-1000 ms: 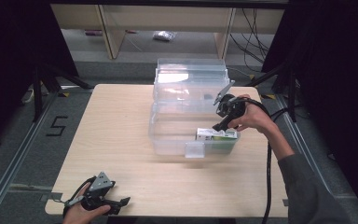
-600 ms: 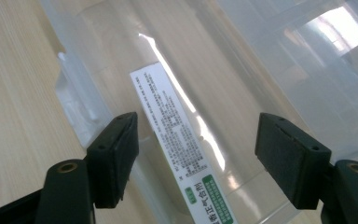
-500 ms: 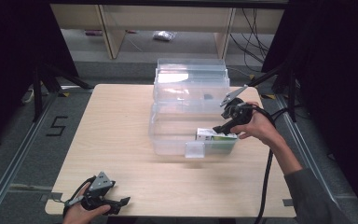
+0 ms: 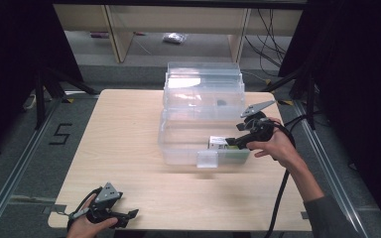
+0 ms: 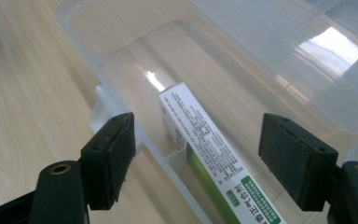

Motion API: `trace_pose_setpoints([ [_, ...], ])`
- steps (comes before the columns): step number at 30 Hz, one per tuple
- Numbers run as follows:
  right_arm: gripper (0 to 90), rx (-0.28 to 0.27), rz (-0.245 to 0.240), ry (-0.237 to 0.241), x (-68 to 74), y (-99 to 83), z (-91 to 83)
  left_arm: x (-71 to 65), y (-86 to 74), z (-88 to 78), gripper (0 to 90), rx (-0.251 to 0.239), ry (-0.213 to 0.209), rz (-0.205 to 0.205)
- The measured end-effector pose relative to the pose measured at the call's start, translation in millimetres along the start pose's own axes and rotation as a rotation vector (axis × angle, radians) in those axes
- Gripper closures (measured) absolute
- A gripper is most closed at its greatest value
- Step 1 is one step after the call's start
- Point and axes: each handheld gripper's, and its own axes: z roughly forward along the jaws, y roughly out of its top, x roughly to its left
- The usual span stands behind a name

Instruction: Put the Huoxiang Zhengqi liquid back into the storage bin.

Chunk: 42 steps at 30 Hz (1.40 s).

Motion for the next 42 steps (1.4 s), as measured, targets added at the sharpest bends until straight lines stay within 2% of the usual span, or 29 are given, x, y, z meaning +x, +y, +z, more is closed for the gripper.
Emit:
trace_pose_setpoints([
  [2, 27.5, -0.022, 0.014, 0.007, 1.8, -2.7, 0.3, 0.1, 0.1, -0.1, 15.0, 0.001, 0.004, 0.004],
  [4, 27.2, -0.009, 0.030, 0.015, 5.0, -4.9, 0.4, 0.3, 0.1, -0.4, 15.0, 0.000, 0.005, 0.006],
  [6, 26.8, -0.033, 0.008, -0.002, 5.7, -6.9, 1.6, 0.1, 0.0, -0.5, 15.0, -0.002, 0.004, 0.005],
  [7, 26.3, -0.020, 0.026, 0.010, 7.9, -7.3, 0.6, 0.1, -0.1, 0.0, 14.9, -0.007, 0.000, 0.004],
  [8, 26.3, -0.017, 0.012, 0.010, 7.4, -7.2, -0.6, 0.2, 0.1, -0.3, 15.0, -0.001, 0.004, 0.006],
  [10, 26.3, -0.027, 0.042, 0.016, 11.4, -8.6, -0.9, -0.1, 0.0, -0.3, 15.0, -0.004, 0.002, 0.003],
  [11, 26.3, -0.020, 0.025, 0.015, 11.3, -9.0, -1.7, 0.0, 0.1, -0.4, 15.0, 0.000, 0.004, 0.005],
  [13, 26.0, -0.013, 0.044, 0.021, 14.9, -9.9, -3.2, -0.1, 0.2, -0.2, 15.0, 0.001, 0.004, 0.005],
  [15, 26.0, -0.026, 0.042, 0.022, 17.2, -10.9, -1.6, 0.1, 0.1, 0.5, 15.0, -0.002, 0.004, 0.004],
  [16, 25.9, -0.036, 0.018, 0.017, 19.0, -11.9, -1.2, 0.1, 0.0, 0.6, 15.0, -0.002, 0.003, 0.004],
  [17, 25.9, -0.022, 0.010, 0.027, 19.9, -12.0, -2.0, 0.2, 0.0, 0.6, 15.0, -0.001, 0.004, 0.005],
  [19, 25.9, -0.032, 0.009, 0.026, 22.8, -13.8, -0.8, 1.3, 0.8, -1.4, 15.0, 0.021, -0.004, 0.022],
  [22, 25.7, -0.029, 0.018, 0.035, 26.2, -16.0, -1.1, 0.5, 0.6, 0.0, 15.0, 0.009, 0.005, 0.011],
  [23, 25.6, -0.052, 0.020, 0.021, 28.0, -17.5, 0.9, 0.6, 0.6, -0.1, 15.0, 0.012, 0.007, 0.011],
  [24, 25.4, -0.041, 0.001, 0.029, 27.3, -17.6, -0.6, -0.4, 0.4, -0.2, 15.0, 0.005, 0.001, -0.002],
  [25, 25.3, -0.041, 0.010, 0.030, 28.7, -18.5, -0.8, 0.7, 0.5, -1.4, 15.0, 0.020, -0.002, 0.016],
  [26, 25.1, -0.059, 0.012, 0.029, 29.7, -19.3, 0.6, 0.5, 0.6, -1.2, 15.0, 0.018, -0.004, 0.014],
  [27, 25.0, -0.034, 0.011, 0.038, 30.4, -19.6, -1.1, 0.2, 0.6, -0.5, 15.0, 0.011, -0.003, 0.011],
  [28, 25.0, -0.058, 0.005, 0.030, 31.4, -20.6, 1.2, 1.5, 0.9, -1.1, 15.0, 0.020, -0.006, 0.032],
  [30, 24.6, -0.045, -0.003, 0.034, 32.0, -21.4, 0.2, 1.8, 0.9, -1.2, 15.0, 0.021, -0.005, 0.030],
  [32, 24.4, -0.054, 0.016, 0.031, 34.6, -23.3, 1.5, 1.4, 0.7, -1.0, 15.0, 0.015, 0.004, 0.024],
  [33, 24.4, -0.042, -0.009, 0.035, 33.2, -23.1, 0.8, 1.0, 0.7, -0.8, 15.0, 0.011, 0.006, 0.018],
  [34, 24.4, -0.048, 0.010, 0.036, 35.1, -23.9, 1.6, 1.0, 0.7, -0.9, 15.0, 0.010, 0.006, 0.020],
  [36, 24.4, -0.048, 0.012, 0.033, 36.8, -24.3, 1.7, 0.6, 0.6, -0.8, 15.0, 0.007, 0.004, 0.017],
  [37, 24.3, -0.066, -0.008, 0.027, 36.3, -24.5, 2.9, 0.8, 0.4, -0.4, 15.0, 0.005, 0.005, 0.019],
  [39, 24.2, -0.037, 0.020, 0.048, 40.2, -24.6, 1.5, 1.0, 0.6, -0.8, 15.0, 0.010, 0.005, 0.019],
  [40, 24.0, -0.061, 0.009, 0.040, 40.4, -25.1, 3.8, 0.6, 0.5, -1.0, 15.0, 0.006, 0.005, 0.017],
  [41, 23.7, -0.045, 0.007, 0.041, 41.5, -25.0, 2.8, 0.9, 0.6, -0.7, 15.0, 0.007, 0.006, 0.017],
  [42, 23.6, -0.061, 0.005, 0.031, 42.5, -25.6, 4.4, 0.8, 0.6, -1.0, 15.0, 0.007, 0.005, 0.017],
])
